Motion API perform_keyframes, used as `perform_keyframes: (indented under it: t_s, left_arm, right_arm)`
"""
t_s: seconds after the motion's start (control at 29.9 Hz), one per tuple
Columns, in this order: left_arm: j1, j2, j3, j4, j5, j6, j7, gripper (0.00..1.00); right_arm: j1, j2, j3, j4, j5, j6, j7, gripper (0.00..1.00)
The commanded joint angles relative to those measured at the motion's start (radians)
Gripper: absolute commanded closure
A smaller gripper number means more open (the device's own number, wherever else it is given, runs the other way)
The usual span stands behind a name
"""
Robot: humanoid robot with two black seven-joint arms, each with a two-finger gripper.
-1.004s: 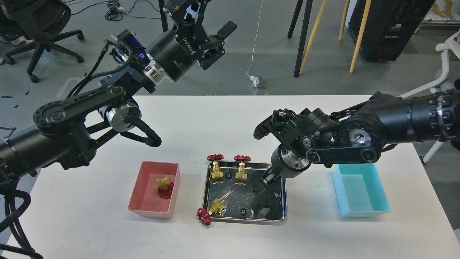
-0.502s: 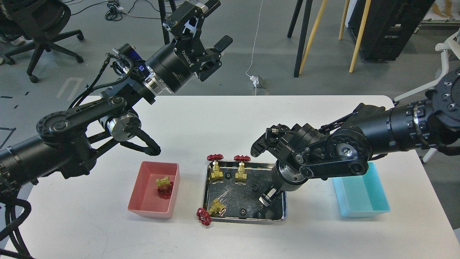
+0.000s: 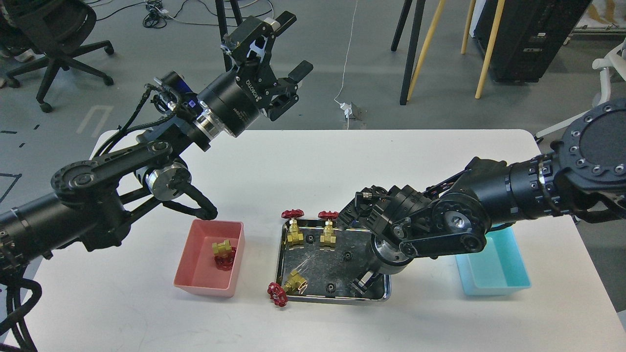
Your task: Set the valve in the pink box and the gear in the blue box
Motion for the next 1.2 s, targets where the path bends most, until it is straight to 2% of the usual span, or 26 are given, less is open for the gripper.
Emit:
perform_keyframes:
  t_s: [0.0, 0.37, 1.17]
  left_arm:
    - [0.003, 0.002, -0.001, 0.0, 0.0, 0.0, 0.0, 0.06]
    - [0.012, 0.002, -0.001, 0.0, 0.0, 0.0, 0.0, 0.06]
    - [0.031, 0.003, -0.001, 0.0, 0.0, 0.0, 0.0, 0.06]
  right_arm:
    - [-0.011, 0.0, 0.0, -0.023, 0.0, 0.0, 0.0, 0.41]
    - [-0.049, 0.0, 0.0, -0.079, 0.001, 0.0, 0.0, 0.45]
    - [-0.048, 0.0, 0.011, -0.091, 0.014, 0.0, 0.002, 0.46]
